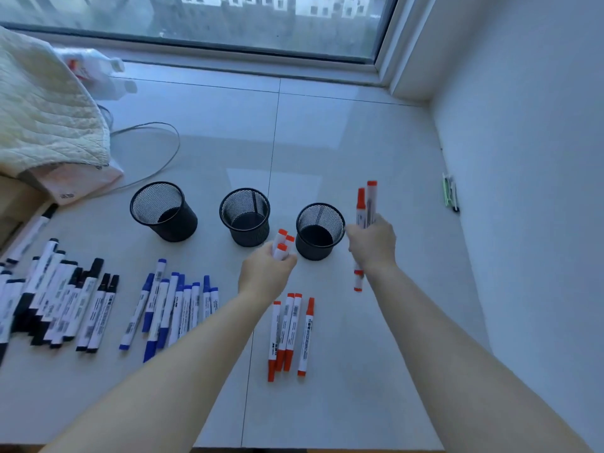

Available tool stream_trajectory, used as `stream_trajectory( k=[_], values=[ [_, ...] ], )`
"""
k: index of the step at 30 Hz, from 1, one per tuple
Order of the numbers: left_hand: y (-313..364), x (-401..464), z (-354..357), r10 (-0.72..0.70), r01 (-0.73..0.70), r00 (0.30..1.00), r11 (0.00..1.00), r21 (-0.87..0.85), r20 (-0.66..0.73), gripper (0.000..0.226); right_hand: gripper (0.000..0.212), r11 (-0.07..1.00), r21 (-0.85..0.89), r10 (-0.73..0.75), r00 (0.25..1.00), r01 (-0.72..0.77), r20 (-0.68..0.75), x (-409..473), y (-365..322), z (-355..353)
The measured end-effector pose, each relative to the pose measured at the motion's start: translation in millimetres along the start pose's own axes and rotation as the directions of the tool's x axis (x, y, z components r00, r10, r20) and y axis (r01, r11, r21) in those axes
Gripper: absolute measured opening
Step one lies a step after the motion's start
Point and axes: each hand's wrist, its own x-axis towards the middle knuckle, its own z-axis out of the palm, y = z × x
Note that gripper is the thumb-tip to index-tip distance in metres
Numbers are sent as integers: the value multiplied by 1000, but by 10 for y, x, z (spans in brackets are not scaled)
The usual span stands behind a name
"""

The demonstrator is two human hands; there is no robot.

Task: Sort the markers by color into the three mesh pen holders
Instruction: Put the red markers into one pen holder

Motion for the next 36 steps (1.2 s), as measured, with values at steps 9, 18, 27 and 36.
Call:
stream_trajectory(
  k=[9, 18, 27, 36],
  values=[
    [574, 290, -108, 124, -160, 984, 935, -317, -131, 31, 11, 834, 545, -40, 994, 88, -99, 451, -311, 332],
    [925, 532, 3, 212, -290, 956, 784, -549, -203, 21, 17, 930, 355, -108, 994, 92, 24, 530, 196, 563],
    [887, 656, 395, 106, -251, 963, 679, -690, -246, 21, 21, 911, 356, -201, 978, 209, -61, 451, 403, 591],
    [579, 693, 714, 68, -275, 927, 792, -545, -369, 27, 19, 922, 326, -161, 974, 207, -161, 401, 448, 637]
  ],
)
